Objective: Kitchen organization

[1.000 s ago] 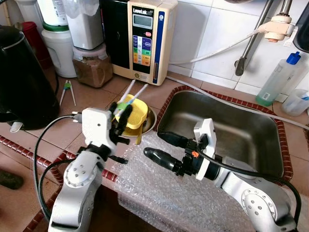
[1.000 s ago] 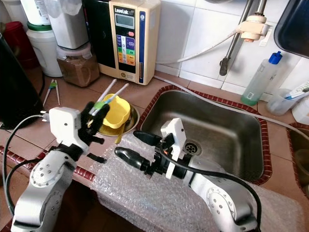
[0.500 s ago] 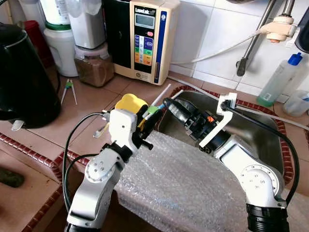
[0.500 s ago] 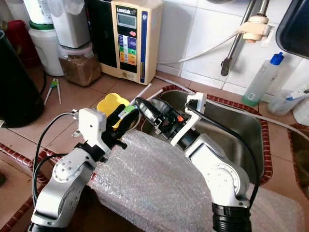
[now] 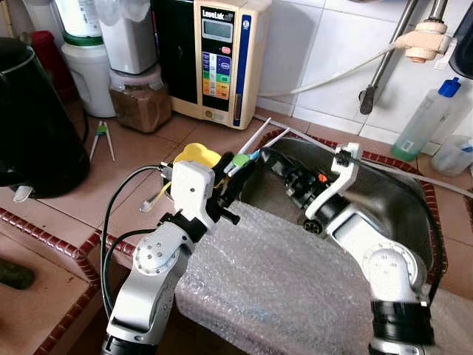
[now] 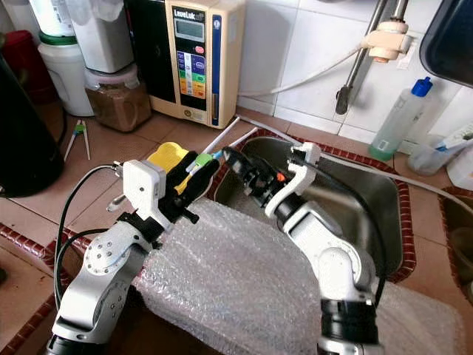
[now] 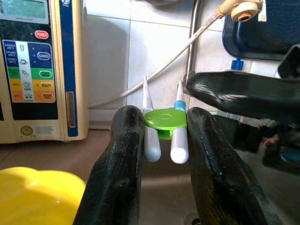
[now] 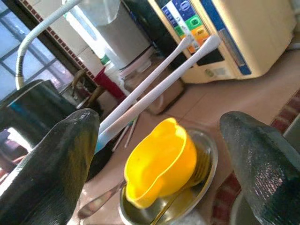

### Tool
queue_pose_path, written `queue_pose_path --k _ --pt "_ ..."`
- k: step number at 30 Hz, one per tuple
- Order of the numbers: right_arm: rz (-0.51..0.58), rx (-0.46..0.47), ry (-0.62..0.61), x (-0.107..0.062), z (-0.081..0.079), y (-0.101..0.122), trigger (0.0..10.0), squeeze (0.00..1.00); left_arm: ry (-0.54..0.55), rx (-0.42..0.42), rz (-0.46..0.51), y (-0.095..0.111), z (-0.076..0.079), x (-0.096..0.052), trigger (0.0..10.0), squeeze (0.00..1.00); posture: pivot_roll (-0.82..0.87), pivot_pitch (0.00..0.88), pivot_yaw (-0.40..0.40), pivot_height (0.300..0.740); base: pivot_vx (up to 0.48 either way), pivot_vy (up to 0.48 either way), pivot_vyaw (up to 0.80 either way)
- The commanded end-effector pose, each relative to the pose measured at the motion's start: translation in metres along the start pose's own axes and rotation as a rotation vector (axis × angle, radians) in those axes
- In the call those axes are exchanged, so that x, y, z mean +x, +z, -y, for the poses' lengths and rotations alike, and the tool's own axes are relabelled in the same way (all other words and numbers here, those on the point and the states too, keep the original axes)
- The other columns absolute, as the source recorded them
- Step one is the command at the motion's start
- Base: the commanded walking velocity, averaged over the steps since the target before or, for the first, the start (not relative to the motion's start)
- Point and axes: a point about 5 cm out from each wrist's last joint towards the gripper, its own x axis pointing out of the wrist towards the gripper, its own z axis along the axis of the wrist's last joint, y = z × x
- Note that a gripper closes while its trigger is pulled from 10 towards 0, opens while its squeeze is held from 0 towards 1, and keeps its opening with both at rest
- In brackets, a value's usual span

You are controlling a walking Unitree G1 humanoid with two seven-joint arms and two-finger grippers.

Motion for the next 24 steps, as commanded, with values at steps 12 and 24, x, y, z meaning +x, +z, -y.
queue_pose_path --k 12,24 --pt "-0.053 0.009 0.062 0.023 0.003 0.033 10.0 0.0 -0.107 0.076 -0.01 0.004 -0.003 -0.002 0.0 0.0 0.0 0.021 -0.036 0.74 0.0 0.0 0.0" --pt "0.004 0.169 0.057 0.029 -0.003 0.024 5.3 0.0 -0.015 0.079 0.043 0.008 -0.003 0.007 0.0 0.0 0.0 0.025 -0.042 0.74 0.0 0.0 0.0"
